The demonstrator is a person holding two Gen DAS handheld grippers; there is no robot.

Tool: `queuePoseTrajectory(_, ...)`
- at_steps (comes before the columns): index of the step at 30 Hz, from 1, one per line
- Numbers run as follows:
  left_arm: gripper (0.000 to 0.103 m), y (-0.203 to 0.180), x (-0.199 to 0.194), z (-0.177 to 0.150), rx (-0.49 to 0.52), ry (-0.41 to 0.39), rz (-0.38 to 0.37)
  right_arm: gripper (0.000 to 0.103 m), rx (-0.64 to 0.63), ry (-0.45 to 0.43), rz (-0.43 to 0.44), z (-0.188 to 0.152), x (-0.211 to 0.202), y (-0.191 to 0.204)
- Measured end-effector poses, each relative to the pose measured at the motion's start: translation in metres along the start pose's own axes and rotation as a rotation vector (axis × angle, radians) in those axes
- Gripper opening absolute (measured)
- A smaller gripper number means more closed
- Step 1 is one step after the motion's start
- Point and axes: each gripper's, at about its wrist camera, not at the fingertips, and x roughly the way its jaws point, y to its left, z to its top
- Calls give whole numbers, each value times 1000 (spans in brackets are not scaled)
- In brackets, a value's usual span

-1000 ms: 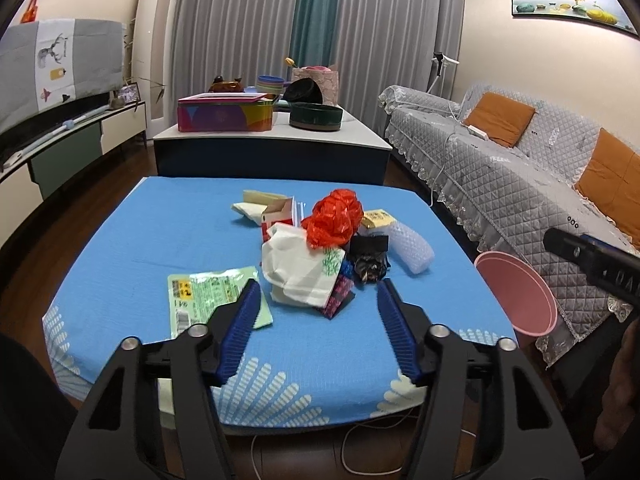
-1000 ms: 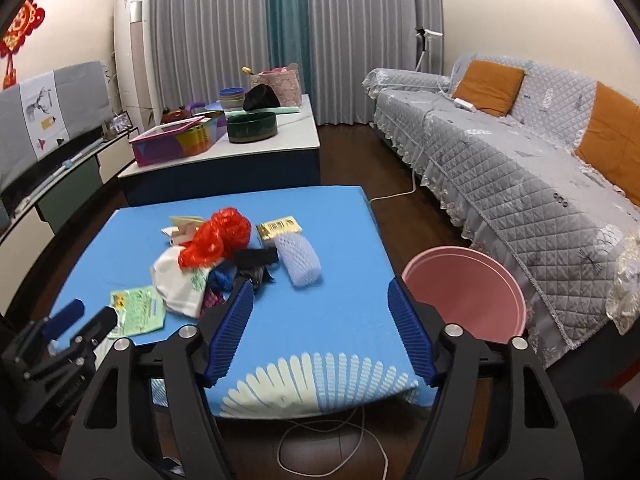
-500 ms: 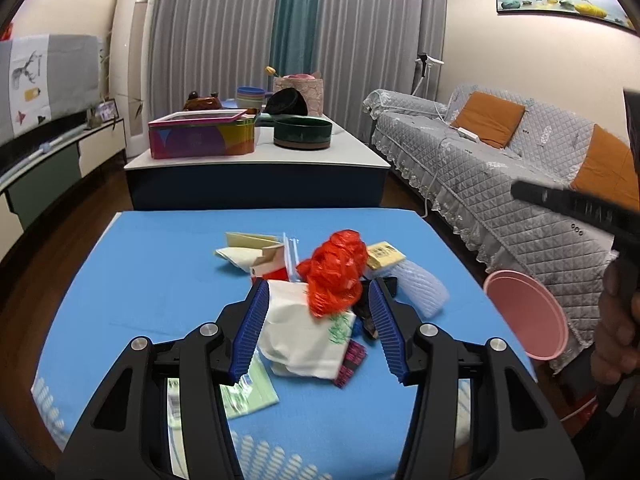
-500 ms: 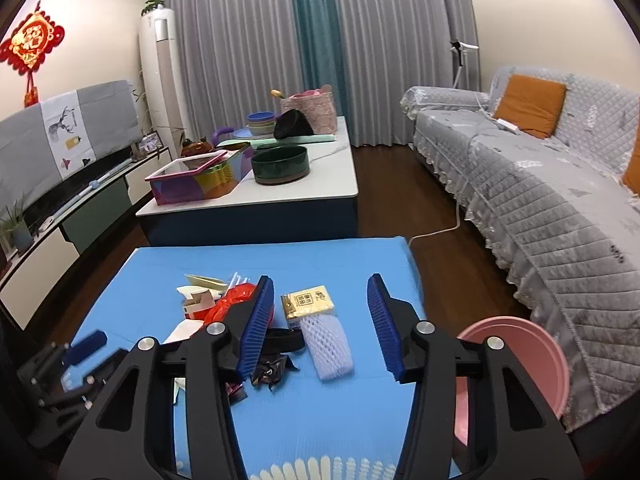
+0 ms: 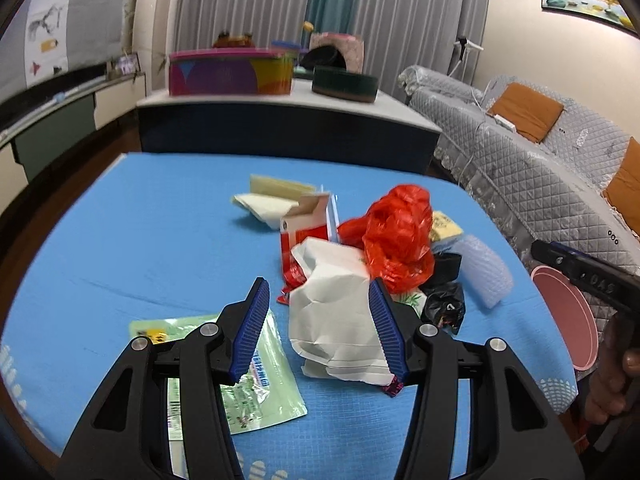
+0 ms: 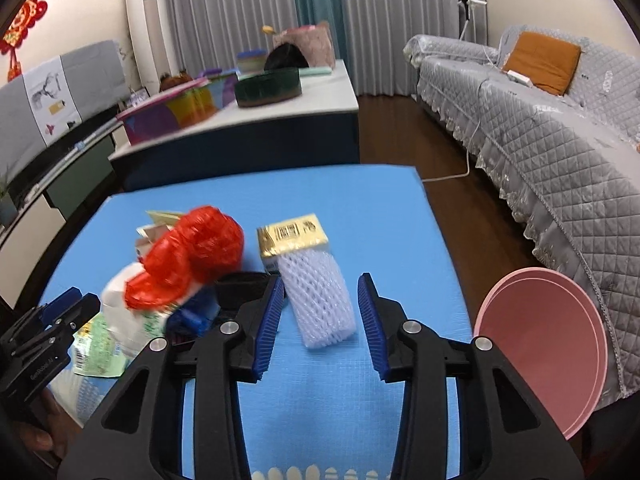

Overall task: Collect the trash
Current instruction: 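Grasp the white paper bag with the left gripper while the right gripper grasps the white foam net sleeve, then carry the paper bag with the left gripper while the right gripper carries the foam sleeve over the pink basin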

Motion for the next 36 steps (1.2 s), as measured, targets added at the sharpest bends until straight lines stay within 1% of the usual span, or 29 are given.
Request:
queuePoseTrajectory(4,51,1,12,-3,-14,28,-33,47,-1,70,-13,-6,31,-1)
queuePoseTrajectory(7,51,3,16,-4,-31,40,-46,47,-7,97,-19,-9,44,1)
queuePoseTrajectory(9,45,6,19,-4,-39,46,-54,48,-11,109,-22,-10,48,1)
queuePoseTrajectory(10,39,6,20,-4,-39,50,-59,47,-11,114,-19,-10,50,2)
queuePoseTrajectory(12,33,5,19,-4,-36,50,-68,45,-15,117,-15,-10,50,4)
queuePoseTrajectory(13,27,4,19,-4,-31,50,-72,40,-17,116,-12,-10,50,5)
queuePoseTrajectory(14,24,2,18,-3,-25,52,-79,31,-21,114,-7,-10,49,6)
queuePoseTrajectory(15,22,1,17,-3,-17,51,-83,28,-24,113,-3,-9,49,7)
queuePoseTrajectory(17,18,-3,13,-2,-4,44,-89,16,-28,109,5,-8,46,9)
queuePoseTrajectory(19,16,-5,9,-1,5,33,-93,14,-29,98,8,-7,41,10)
queuePoseTrajectory(23,13,-10,-5,2,22,-5,-96,13,-30,60,14,-3,24,12)
queuePoseTrajectory(27,12,-17,-22,4,50,-51,-83,13,-27,23,13,-1,4,11)
queuePoseTrajectory(30,12,-20,-32,5,58,-69,-74,13,-21,-6,11,0,-13,9)
queuePoseTrajectory(36,12,-34,-58,8,103,-146,-27,13,-19,-62,-14,0,-44,2)
